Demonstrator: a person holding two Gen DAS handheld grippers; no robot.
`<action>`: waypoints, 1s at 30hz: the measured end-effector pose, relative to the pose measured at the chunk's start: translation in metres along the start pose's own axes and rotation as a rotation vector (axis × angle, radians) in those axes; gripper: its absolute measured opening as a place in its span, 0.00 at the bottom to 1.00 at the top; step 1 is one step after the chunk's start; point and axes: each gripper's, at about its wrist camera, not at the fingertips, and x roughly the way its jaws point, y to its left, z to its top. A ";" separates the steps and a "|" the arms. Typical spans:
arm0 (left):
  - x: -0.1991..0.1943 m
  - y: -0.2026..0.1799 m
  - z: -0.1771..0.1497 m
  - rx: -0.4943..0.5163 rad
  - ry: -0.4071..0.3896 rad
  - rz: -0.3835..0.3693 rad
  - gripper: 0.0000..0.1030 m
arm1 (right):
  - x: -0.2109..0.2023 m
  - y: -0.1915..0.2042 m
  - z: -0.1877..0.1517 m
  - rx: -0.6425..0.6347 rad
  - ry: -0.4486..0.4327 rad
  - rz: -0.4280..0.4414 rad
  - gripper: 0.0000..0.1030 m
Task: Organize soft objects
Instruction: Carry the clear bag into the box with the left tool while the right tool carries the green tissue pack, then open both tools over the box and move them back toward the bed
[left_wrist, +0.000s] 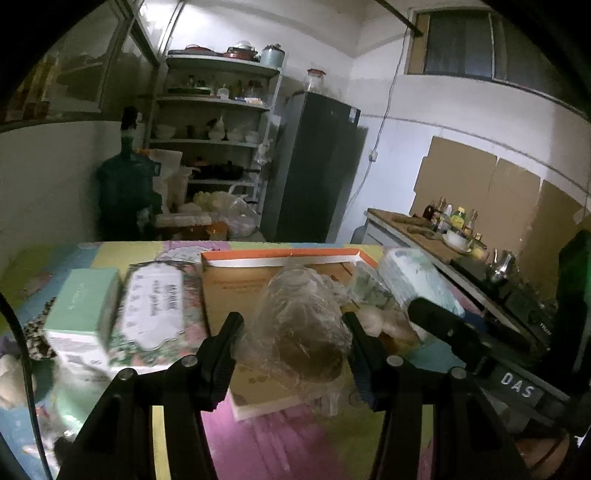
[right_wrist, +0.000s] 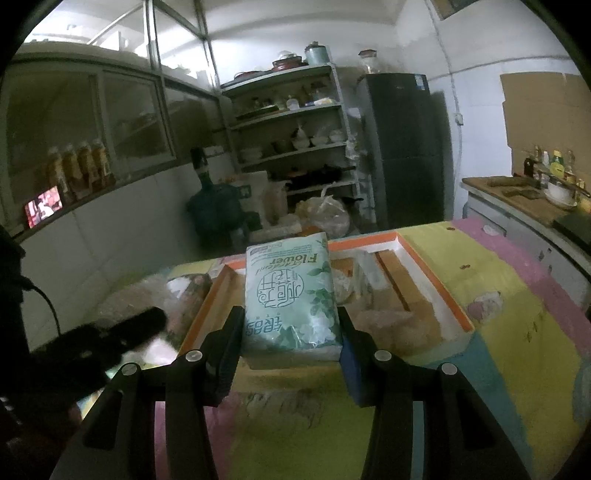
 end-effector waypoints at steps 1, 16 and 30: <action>0.006 -0.002 0.000 0.000 0.008 0.004 0.53 | 0.004 -0.002 0.002 -0.001 0.000 0.004 0.48; 0.080 -0.006 -0.004 -0.021 0.141 0.023 0.53 | 0.079 -0.026 0.037 -0.038 0.069 0.068 0.48; 0.102 -0.004 -0.011 -0.048 0.199 -0.040 0.54 | 0.123 -0.030 0.027 -0.038 0.185 0.093 0.50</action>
